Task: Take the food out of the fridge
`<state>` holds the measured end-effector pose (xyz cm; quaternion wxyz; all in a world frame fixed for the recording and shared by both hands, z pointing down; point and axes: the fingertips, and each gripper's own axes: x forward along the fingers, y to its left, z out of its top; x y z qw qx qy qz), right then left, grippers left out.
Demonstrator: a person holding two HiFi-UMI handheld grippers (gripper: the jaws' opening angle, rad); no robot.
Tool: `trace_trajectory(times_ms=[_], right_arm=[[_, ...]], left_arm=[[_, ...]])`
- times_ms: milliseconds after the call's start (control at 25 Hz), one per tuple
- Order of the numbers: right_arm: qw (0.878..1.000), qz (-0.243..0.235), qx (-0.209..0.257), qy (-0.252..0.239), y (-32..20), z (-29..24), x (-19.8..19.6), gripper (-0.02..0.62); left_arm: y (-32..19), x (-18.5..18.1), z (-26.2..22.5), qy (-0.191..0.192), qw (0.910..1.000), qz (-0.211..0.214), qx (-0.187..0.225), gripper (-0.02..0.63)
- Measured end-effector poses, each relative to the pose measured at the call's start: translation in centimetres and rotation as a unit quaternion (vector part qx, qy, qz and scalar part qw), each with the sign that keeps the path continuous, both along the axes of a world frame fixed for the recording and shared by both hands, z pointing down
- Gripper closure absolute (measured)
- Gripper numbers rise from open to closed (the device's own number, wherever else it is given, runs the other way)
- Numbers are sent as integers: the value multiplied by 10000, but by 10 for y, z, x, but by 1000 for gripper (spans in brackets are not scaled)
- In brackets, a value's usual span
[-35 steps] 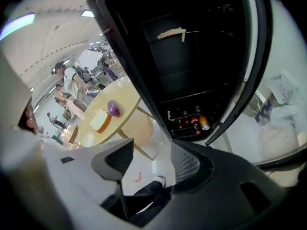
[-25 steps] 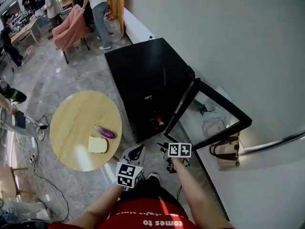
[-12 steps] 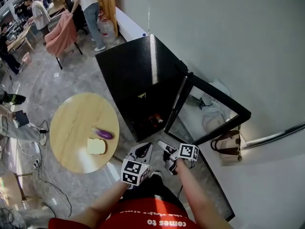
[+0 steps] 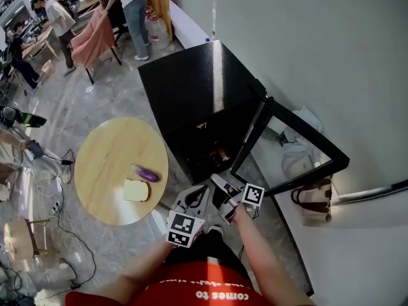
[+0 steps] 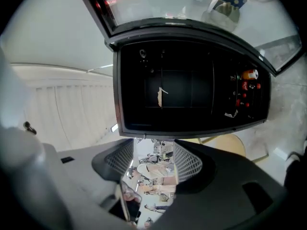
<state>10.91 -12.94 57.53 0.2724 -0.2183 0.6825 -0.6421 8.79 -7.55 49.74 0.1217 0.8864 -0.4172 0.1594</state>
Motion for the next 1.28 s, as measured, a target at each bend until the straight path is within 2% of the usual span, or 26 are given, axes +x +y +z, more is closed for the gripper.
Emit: trace_trajectory(times_ms=[280, 440, 680, 840, 1040, 1160, 1280], right_arm=[[9998, -8, -30, 193, -47, 5, -10, 353], [9986, 44, -45, 534, -83, 9, -15, 353], [9934, -212, 223, 1103, -129, 9, -33, 353], [9943, 37, 36, 1067, -156, 13, -35, 353], [9969, 532, -172, 559, -186, 11, -30, 353], [9964, 562, -59, 631, -198, 11, -35, 353], [9955, 650, -152, 675, -209, 16, -37, 354]], left_arm=[[-24, -8, -6, -51, 9998, -178, 68, 597], [-36, -13, -6, -140, 9995, -214, 177, 598], [-52, -16, -6, -105, 9993, -349, 67, 597], [-63, -20, -4, -122, 9988, -469, 26, 597], [-71, -25, 0, -150, 9985, -520, -55, 597], [-72, -28, 11, -199, 9982, -529, -184, 597], [-74, -29, 19, -231, 9980, -508, -284, 597]])
